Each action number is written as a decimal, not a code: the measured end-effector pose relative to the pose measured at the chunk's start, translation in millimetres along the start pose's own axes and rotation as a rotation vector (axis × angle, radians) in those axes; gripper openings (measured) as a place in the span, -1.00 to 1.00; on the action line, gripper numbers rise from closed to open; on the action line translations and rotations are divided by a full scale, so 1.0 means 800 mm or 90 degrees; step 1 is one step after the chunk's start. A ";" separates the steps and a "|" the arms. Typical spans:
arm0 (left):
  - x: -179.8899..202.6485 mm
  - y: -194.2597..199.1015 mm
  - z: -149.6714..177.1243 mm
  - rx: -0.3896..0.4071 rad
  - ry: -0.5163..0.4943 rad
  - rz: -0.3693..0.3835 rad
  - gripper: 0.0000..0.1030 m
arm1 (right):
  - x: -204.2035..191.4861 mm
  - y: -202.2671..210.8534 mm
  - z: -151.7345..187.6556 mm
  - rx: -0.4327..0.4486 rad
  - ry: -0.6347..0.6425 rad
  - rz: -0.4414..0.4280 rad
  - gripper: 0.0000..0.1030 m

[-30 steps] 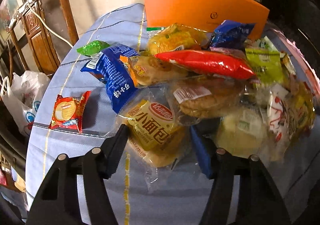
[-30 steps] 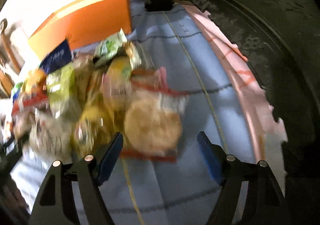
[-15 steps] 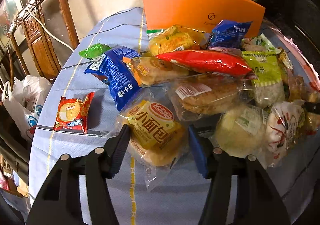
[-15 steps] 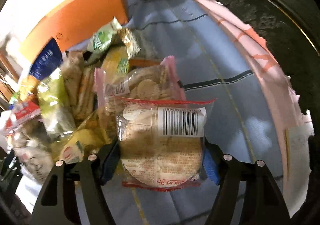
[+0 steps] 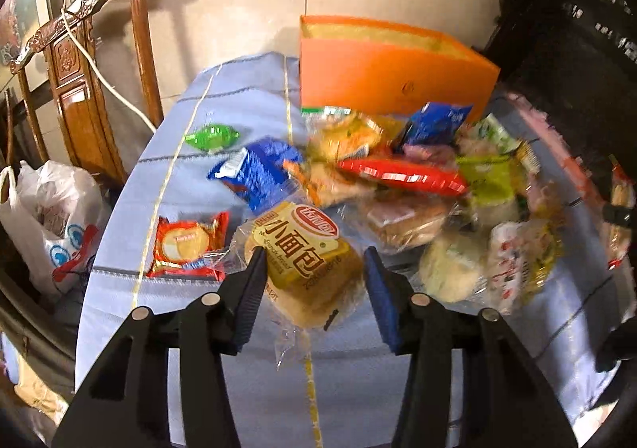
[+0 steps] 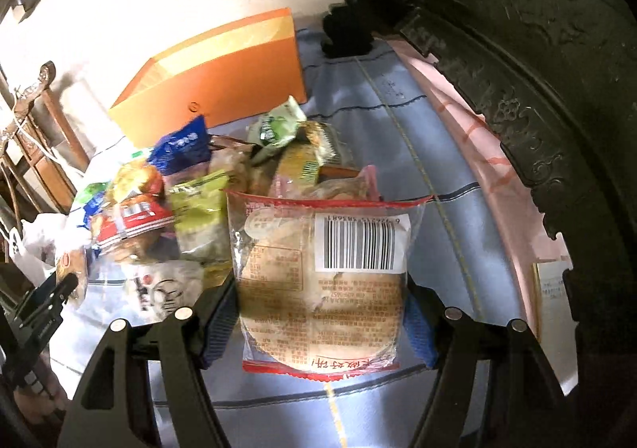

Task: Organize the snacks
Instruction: 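Carry both packets to the orange box and open both tools to drop them, then grasp the red round cookie packet with the left tool while the right tool grasps the yellow soft-bread packet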

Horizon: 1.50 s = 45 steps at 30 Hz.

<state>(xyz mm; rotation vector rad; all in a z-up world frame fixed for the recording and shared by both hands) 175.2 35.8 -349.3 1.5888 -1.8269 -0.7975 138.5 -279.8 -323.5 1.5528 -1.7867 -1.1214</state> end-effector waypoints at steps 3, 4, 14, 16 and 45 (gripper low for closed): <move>0.000 0.028 -0.021 0.036 -0.011 0.023 -0.08 | -0.014 0.019 -0.005 0.021 -0.004 -0.004 0.40; 0.000 0.039 -0.029 0.049 -0.015 0.030 -0.08 | -0.022 0.028 -0.011 0.032 -0.003 -0.009 0.40; 0.045 0.083 -0.166 0.155 -0.043 0.067 -0.08 | -0.098 0.076 -0.171 0.147 0.060 -0.069 0.40; 0.057 0.077 -0.205 0.171 -0.046 0.066 -0.08 | -0.116 0.075 -0.223 0.171 0.075 -0.083 0.40; -0.132 -0.033 -0.126 0.018 0.069 -0.106 0.89 | -0.096 -0.088 -0.161 -0.009 0.093 -0.021 0.64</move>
Point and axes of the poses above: each gripper's, at about its wrist camera, not at the fingertips, and y roughly against the way its jaws point, x to its right, z to its underside, the point moved 10 cm from there along -y, roughly the way its jaws point
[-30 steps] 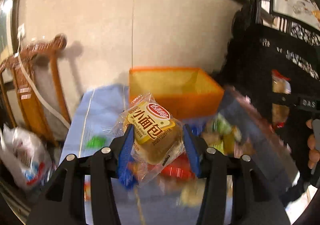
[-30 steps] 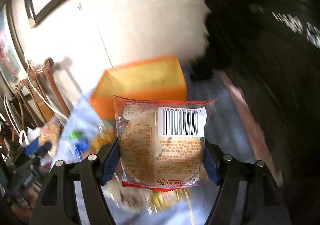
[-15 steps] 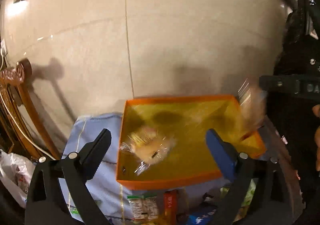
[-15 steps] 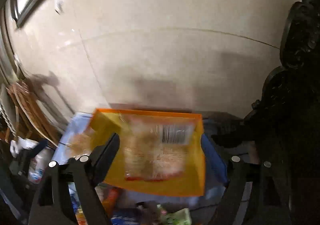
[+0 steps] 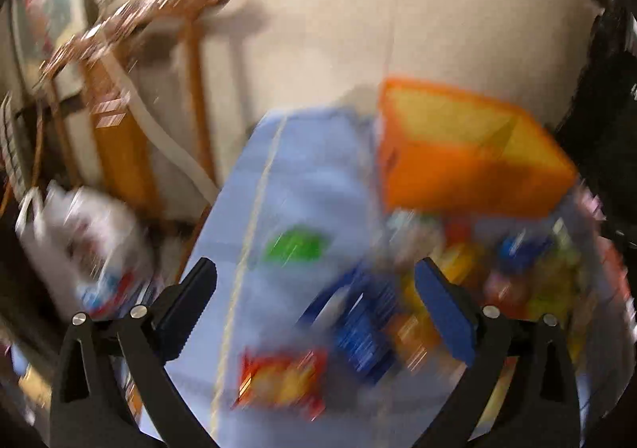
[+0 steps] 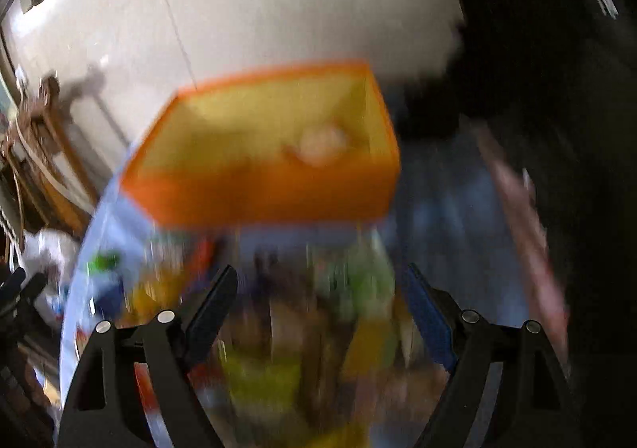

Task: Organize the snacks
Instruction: 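Grasp the red round cookie packet with the left tool while the right tool grasps the yellow soft-bread packet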

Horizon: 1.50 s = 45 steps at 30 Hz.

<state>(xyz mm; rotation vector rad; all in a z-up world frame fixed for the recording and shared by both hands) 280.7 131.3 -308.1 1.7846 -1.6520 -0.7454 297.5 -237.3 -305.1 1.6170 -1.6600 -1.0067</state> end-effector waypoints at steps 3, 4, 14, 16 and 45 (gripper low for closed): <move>-0.030 -0.013 0.058 -0.039 -0.015 -0.048 0.89 | 0.003 0.006 0.070 -0.031 -0.006 0.002 0.64; -0.034 -0.016 0.070 -0.046 -0.021 -0.061 0.89 | 0.003 0.009 0.083 -0.034 -0.006 0.003 0.64; -0.019 -0.042 0.116 -0.047 -0.064 -0.063 0.89 | -0.004 0.019 0.173 -0.070 0.038 -0.009 0.64; -0.014 -0.046 0.121 -0.045 -0.074 -0.063 0.89 | -0.010 0.014 0.184 -0.073 0.079 0.006 0.64; 0.015 -0.076 0.156 -0.085 -0.018 0.079 -0.11 | -0.021 -0.016 0.184 -0.078 0.114 0.011 0.30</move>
Point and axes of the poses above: each gripper's, at about its wrist camera, not at the fingertips, and y roughly against the way its jaws point, x to its right, z to its underside, the point moved 10 cm from there along -y, roughly the way its jaws point
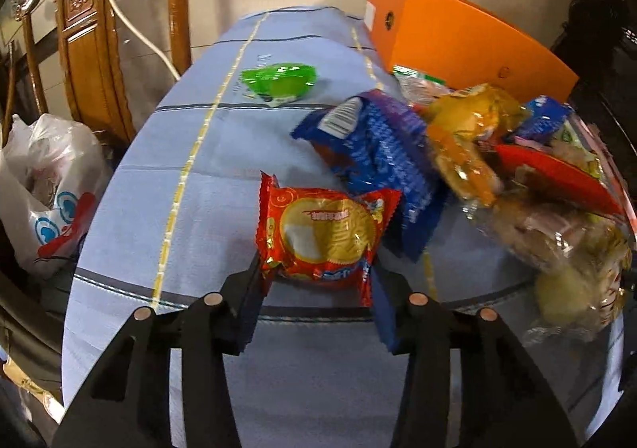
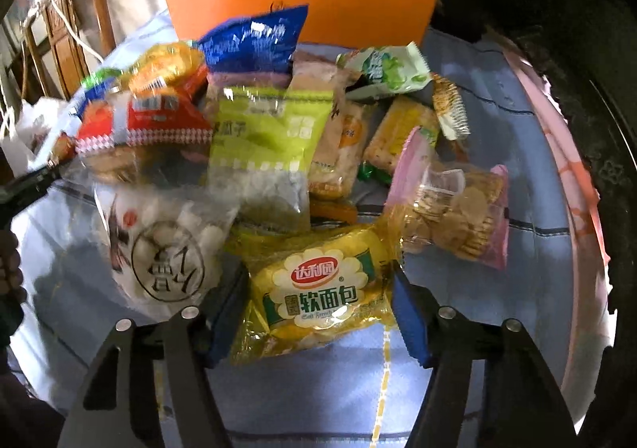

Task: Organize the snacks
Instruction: 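Grasp the red round cookie packet with the left tool while the right tool grasps the yellow soft-bread packet, then lift both packets into the orange box and release them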

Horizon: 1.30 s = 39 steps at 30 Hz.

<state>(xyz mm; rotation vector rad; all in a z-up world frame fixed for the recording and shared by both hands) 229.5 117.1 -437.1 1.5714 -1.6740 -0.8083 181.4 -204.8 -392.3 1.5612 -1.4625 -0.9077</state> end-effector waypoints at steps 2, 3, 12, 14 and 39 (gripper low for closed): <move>0.007 0.005 0.001 0.005 -0.004 0.004 -0.11 | 0.006 0.008 -0.003 0.008 -0.008 0.000 0.30; 0.010 0.007 0.001 0.007 -0.006 0.007 -0.11 | 0.010 0.014 -0.004 0.013 -0.014 -0.001 0.31; 0.041 0.061 -0.027 0.062 -0.015 0.056 -0.11 | 0.018 0.047 -0.008 0.046 -0.040 -0.004 0.30; 0.048 0.076 -0.036 0.076 -0.016 0.070 -0.11 | 0.018 0.052 -0.009 0.051 -0.045 -0.006 0.30; 0.163 0.216 -0.182 0.203 -0.086 0.115 -0.11 | 0.033 0.231 -0.202 0.259 -0.078 -0.077 0.30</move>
Point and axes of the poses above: each gripper's, at about its wrist camera, not at the fingertips, and y roughly against the way its jaws point, x to its right, z to its underside, the point moved 10 cm from there along -y, roughly the way its jaws point
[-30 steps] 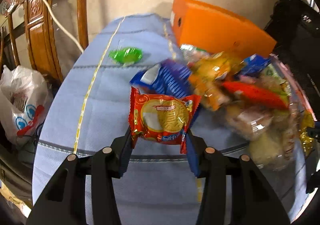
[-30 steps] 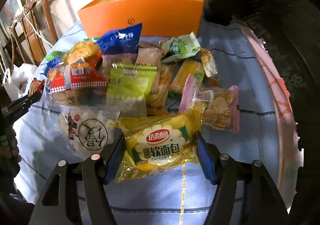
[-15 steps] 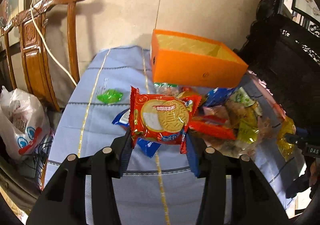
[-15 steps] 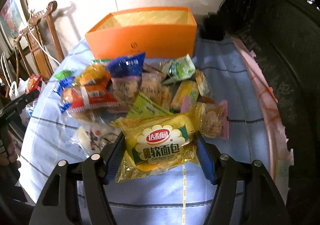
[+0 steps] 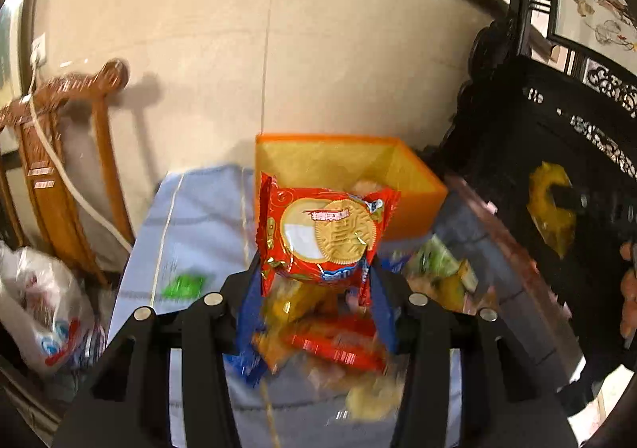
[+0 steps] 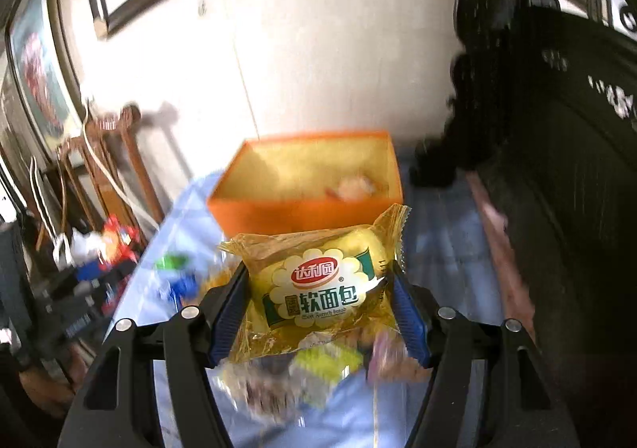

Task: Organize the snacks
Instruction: 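Lift both packets into the orange box and release them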

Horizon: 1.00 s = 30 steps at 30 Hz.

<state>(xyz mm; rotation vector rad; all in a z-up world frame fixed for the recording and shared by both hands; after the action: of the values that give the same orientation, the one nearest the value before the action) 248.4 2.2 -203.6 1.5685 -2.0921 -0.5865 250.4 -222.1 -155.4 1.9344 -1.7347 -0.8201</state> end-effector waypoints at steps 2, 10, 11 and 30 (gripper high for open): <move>0.009 -0.012 -0.027 0.010 -0.005 0.002 -0.11 | 0.003 -0.006 -0.038 0.017 0.000 -0.001 0.31; 0.035 -0.076 -0.144 0.049 -0.020 0.000 -0.10 | 0.008 -0.061 -0.158 0.048 0.013 -0.010 0.31; 0.039 -0.087 -0.160 0.053 -0.023 0.001 -0.10 | 0.008 -0.071 -0.172 0.050 0.016 -0.011 0.31; -0.061 -0.186 -0.058 -0.064 0.005 -0.118 0.86 | 0.054 -0.191 -0.080 -0.080 -0.016 0.015 0.65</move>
<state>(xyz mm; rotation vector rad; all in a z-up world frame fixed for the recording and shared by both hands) 402.1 7.3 -258.5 1.7138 -1.8925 -0.7362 408.5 -248.5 -214.3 1.8253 -1.6757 -0.9259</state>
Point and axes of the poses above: each gripper's, at about its wrist camera, not at the fingertips, and y roughly against the way its jaws point, x to its right, z to its underside, the point moved 10 cm from there along -y, roughly the way its jaws point
